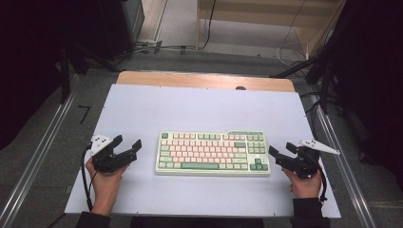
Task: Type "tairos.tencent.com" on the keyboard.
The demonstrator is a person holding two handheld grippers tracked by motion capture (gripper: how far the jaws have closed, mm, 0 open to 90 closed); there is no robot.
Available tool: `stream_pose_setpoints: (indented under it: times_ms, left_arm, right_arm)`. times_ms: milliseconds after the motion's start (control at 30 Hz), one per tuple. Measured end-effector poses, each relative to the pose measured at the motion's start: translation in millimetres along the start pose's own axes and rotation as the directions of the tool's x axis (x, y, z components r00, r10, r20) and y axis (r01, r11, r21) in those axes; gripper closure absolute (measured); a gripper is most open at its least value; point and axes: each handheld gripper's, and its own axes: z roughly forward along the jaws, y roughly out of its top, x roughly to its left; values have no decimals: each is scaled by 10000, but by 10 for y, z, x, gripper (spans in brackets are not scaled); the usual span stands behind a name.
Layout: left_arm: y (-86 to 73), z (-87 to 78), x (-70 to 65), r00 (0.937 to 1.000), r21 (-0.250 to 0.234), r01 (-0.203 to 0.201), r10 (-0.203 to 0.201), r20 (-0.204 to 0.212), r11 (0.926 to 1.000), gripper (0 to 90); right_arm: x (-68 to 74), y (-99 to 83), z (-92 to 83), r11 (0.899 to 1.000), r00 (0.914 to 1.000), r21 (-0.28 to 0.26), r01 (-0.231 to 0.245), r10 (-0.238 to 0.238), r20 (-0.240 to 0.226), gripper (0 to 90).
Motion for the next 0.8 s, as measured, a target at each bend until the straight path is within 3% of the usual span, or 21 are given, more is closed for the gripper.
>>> stream_pose_setpoints:
  times_ms: [167,567,800]
  left_arm:
    - [19,-30,-62,9991,-155,119,-113,403,9998,220]
    - [20,-17,-223,9966,-161,-33,46,819,9999,213]
    - [13,23,-364,9903,65,-343,331,1351,9994,234]
  right_arm:
    - [87,1,29,9999,9997,67,131,-130,-200,194]
    - [170,-6,67,9992,9989,184,347,-342,-308,194]
    - [196,0,105,9988,9986,250,417,-409,-341,194]
